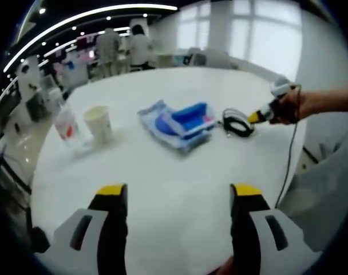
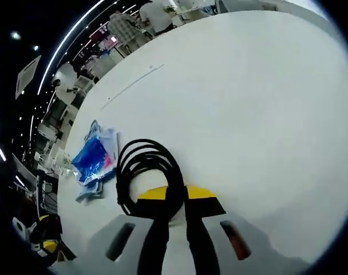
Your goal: Arrange the tabletop items into an orderly group along one side of the table until the central work area is clear of visible clutter.
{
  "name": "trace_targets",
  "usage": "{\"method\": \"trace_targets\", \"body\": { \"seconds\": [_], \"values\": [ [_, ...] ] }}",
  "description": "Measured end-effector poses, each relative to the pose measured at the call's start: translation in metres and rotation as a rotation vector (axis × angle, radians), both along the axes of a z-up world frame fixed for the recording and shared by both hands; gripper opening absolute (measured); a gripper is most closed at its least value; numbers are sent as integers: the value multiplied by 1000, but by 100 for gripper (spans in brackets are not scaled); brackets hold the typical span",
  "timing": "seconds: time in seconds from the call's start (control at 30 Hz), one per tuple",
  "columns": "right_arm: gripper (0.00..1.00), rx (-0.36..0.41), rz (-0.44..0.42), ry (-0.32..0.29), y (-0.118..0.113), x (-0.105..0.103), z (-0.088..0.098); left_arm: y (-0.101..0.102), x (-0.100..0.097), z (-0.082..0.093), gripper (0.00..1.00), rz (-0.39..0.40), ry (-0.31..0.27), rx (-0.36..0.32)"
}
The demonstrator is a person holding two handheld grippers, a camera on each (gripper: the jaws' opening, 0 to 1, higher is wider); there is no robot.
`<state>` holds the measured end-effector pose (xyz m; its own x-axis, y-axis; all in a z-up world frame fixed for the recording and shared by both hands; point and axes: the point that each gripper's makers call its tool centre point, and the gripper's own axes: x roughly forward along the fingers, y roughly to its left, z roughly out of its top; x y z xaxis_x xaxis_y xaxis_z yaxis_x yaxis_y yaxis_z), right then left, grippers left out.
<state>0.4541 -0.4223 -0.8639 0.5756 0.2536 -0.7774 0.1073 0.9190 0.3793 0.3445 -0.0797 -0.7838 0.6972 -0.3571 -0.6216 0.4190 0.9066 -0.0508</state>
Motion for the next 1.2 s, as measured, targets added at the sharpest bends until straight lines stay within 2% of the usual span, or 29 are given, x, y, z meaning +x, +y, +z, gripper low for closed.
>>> {"method": "trace_targets", "body": {
  "seconds": [0.37,0.67,0.93,1.2],
  "values": [
    [24,-22,49,-42,3,10,9,0,0,0,69,1,2,-2],
    [40,-29,119,-96,15,18,22,0,1,1,69,3,-1,-7],
    [45,-44,167,-128,24,24,32,0,1,1,70,4,-3,-8],
    [50,-90,252,-160,38,33,44,-1,0,1,72,-5,-1,-13]
  ]
}}
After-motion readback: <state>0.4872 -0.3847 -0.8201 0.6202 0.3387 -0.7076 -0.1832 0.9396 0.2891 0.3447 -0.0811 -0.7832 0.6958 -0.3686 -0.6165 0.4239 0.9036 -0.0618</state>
